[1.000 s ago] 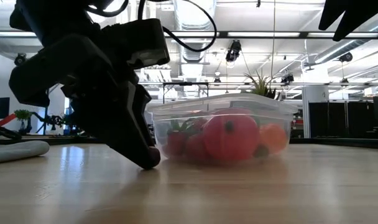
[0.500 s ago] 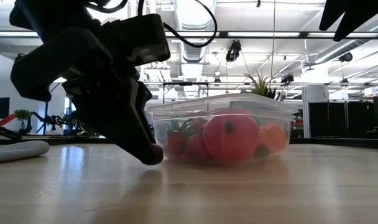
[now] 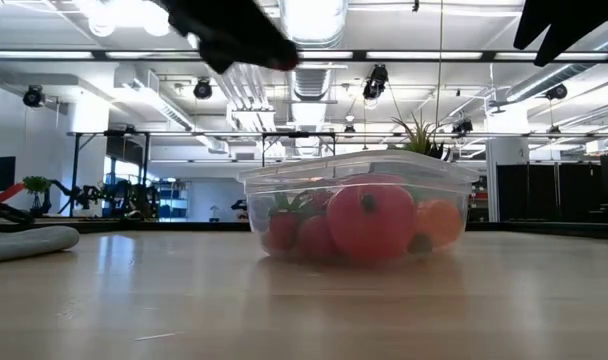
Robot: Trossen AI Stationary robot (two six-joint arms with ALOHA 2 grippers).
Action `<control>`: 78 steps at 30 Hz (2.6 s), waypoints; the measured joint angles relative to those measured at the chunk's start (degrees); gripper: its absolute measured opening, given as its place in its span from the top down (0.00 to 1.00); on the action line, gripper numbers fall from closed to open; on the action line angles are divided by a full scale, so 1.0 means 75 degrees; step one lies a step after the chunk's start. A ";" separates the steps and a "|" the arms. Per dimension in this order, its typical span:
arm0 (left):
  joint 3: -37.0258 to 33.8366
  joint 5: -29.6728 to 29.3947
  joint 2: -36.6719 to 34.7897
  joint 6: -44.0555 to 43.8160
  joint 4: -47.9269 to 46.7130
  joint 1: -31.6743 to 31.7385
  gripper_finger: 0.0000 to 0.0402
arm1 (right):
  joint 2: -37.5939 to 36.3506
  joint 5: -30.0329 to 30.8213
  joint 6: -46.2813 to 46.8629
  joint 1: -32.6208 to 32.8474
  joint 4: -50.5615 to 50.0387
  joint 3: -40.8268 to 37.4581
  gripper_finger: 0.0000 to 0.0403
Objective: Pick and placing Produce into tupperware
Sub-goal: Put the red cherry into the transparent bin, then put the red strawberry into the transparent bin
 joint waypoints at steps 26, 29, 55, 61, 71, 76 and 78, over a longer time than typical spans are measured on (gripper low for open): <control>0.0091 -0.0986 -0.2618 -0.4534 -0.4421 0.0391 0.39 | 0.0182 -0.2246 -0.4130 -0.4265 0.4326 -0.0009 0.19; -0.0216 -0.1732 -0.3545 -0.5002 -0.4356 -0.0048 0.41 | 0.0673 -0.3305 -0.4696 -0.5265 0.5240 -0.0015 0.19; -0.1822 -0.2868 -0.6494 -0.4597 -0.4620 -0.0218 0.43 | 0.7277 -0.4317 -0.8013 -0.7079 0.3467 0.5935 0.21; -0.2077 -0.2901 -0.6825 -0.4615 -0.4619 -0.0218 0.43 | 0.8418 -0.4220 -0.9221 -0.7162 0.1732 0.7452 0.21; -0.2074 -0.2954 -0.6846 -0.4621 -0.4608 -0.0218 0.43 | 0.9229 -0.4789 -0.8557 -0.7332 0.1481 0.8629 0.21; -0.2060 -0.2951 -0.6857 -0.4623 -0.4540 -0.0218 0.43 | 0.9364 -0.4743 -0.8287 -0.7415 0.1482 0.8614 0.21; -0.2060 -0.2952 -0.6857 -0.4626 -0.4541 -0.0218 0.43 | 0.9395 -0.4736 -0.8329 -0.7443 0.1517 0.8612 0.21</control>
